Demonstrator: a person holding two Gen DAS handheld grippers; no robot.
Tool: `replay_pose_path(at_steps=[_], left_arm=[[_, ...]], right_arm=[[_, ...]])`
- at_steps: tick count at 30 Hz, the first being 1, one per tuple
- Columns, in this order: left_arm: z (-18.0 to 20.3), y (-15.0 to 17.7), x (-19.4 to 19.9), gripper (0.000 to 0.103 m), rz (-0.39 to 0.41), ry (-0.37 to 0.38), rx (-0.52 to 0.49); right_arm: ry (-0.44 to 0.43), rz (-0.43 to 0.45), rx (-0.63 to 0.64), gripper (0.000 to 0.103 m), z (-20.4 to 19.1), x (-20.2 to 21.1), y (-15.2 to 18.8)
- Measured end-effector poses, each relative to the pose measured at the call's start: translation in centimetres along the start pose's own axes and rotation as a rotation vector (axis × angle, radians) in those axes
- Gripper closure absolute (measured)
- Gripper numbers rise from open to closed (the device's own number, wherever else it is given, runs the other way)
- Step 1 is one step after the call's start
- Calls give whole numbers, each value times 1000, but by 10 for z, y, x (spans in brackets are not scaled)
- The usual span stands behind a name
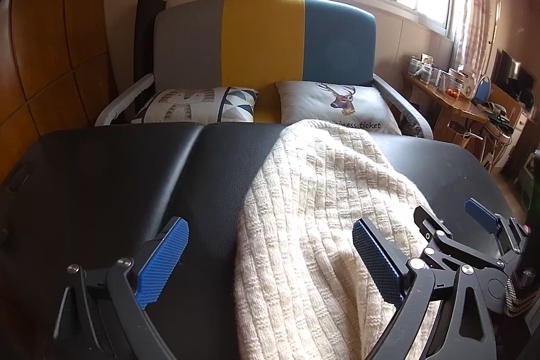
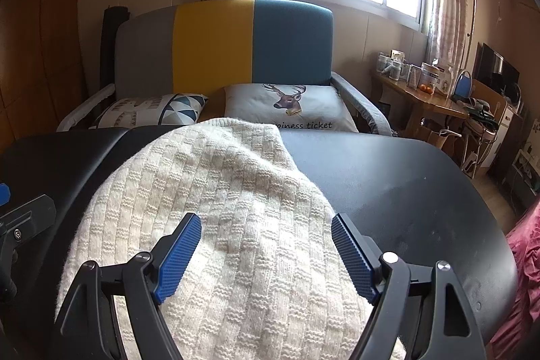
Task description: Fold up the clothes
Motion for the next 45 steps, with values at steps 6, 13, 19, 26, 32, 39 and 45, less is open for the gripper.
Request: replay_pose_path(at_steps=[6,13,19,26,32,39,45], left_arm=[[0,10,-8,4,-36,-8,1],[3,18,-13,3,-54,16,-31],[10,43,-25,0,-213,293,70],[-10,77,-31,0,-350,416,171],[-38,102,-41,0,-433,373,220],[-23,106,-27,0,-441,381,153],[-6,109,-27,0,-393,278,-26]], right_arm=[[-9,-7,-4,21,-1,-1,8],[-83,-31,-42,21,0,-7,17],[-398,-27,-238,21,2,-1,29],[-685,-98,-627,21,59,5,74],[-803,-114,-866,21,97,10,113],[-828,-171,-980,21,103,-2,125],[-871,-155,-899,19,77,-17,88]])
Point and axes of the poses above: each gripper's, at about its wrist camera, not at the fingertips, and x roughly against the way its jaws point, z to its right, y to its underside, the point moved 9 cm from there along -x, roughly the way its jaws point, and after that the axes turned 8 degrees about x, right-handed, at the moved point
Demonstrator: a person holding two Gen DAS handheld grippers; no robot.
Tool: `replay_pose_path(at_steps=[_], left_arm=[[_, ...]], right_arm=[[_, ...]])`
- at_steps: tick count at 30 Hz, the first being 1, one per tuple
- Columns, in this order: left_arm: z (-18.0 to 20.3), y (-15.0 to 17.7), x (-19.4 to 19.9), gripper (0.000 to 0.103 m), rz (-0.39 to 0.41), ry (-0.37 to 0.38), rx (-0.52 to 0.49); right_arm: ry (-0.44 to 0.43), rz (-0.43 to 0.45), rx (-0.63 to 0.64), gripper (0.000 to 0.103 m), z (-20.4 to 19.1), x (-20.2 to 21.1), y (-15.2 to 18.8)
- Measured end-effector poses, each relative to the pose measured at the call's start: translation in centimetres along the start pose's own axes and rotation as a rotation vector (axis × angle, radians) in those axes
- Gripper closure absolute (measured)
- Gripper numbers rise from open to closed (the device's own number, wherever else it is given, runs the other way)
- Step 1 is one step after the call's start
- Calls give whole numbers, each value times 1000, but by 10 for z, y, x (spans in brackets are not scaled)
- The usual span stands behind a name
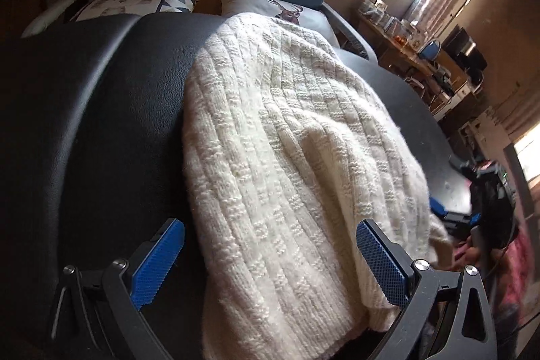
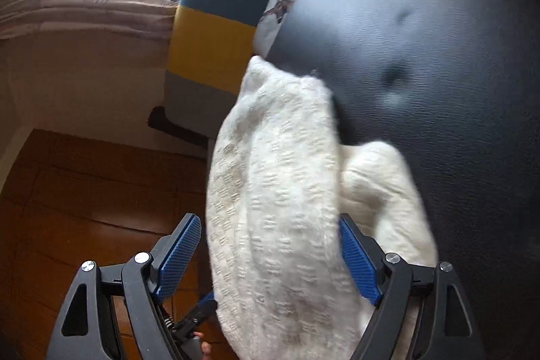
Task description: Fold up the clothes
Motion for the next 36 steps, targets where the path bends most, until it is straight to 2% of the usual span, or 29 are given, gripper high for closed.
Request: replay_pose_path(at_steps=[2,5,10,12,14,17,20,23,26,28,30,31,33,34,36], left_arm=[[-1,1,2,0,-1,-7,-24],[-15,-4,9,0,0,29,61],[-59,-13,27,0,19,30,233],[-67,-16,31,0,3,54,259],[-74,-21,35,0,2,57,288],[-74,-26,34,0,-20,47,296],[-64,-26,29,0,-47,32,259],[-44,-32,24,0,-42,26,179],[-20,-41,18,0,-1,3,77],[-7,-43,8,0,-4,-1,37],[3,-39,-3,0,-44,17,29],[7,-36,-6,0,-55,25,18],[13,-32,-6,0,-56,29,-11],[14,-32,-4,0,-42,22,-26],[12,-35,3,0,-24,36,-32]], right_arm=[[-15,-40,72,19,-22,-25,-2],[-1,-123,188,18,-46,-63,11],[-38,-315,474,18,-88,-102,76],[20,-381,600,18,-89,-103,100],[85,-418,660,18,-78,-94,111],[86,-379,527,18,-56,-59,97],[71,-289,382,18,-37,-9,75],[19,-208,231,19,-16,38,59],[34,-152,146,19,7,64,44],[104,-139,173,19,13,74,39],[202,-136,237,19,14,81,36],[192,-139,247,19,10,81,36],[10,-145,178,19,-9,64,33],[-51,-147,147,19,-14,54,30],[-78,-169,115,19,-11,26,24]])
Point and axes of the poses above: each gripper's, at about its wrist camera, not at the fingertips, and x roughly against the way its jaws point, z to its right, y to its underside, the point moved 9 cm from there along -x, roughly the way its jaws point, and after that the axes turned 8 degrees about x, right-handed, at the moved point
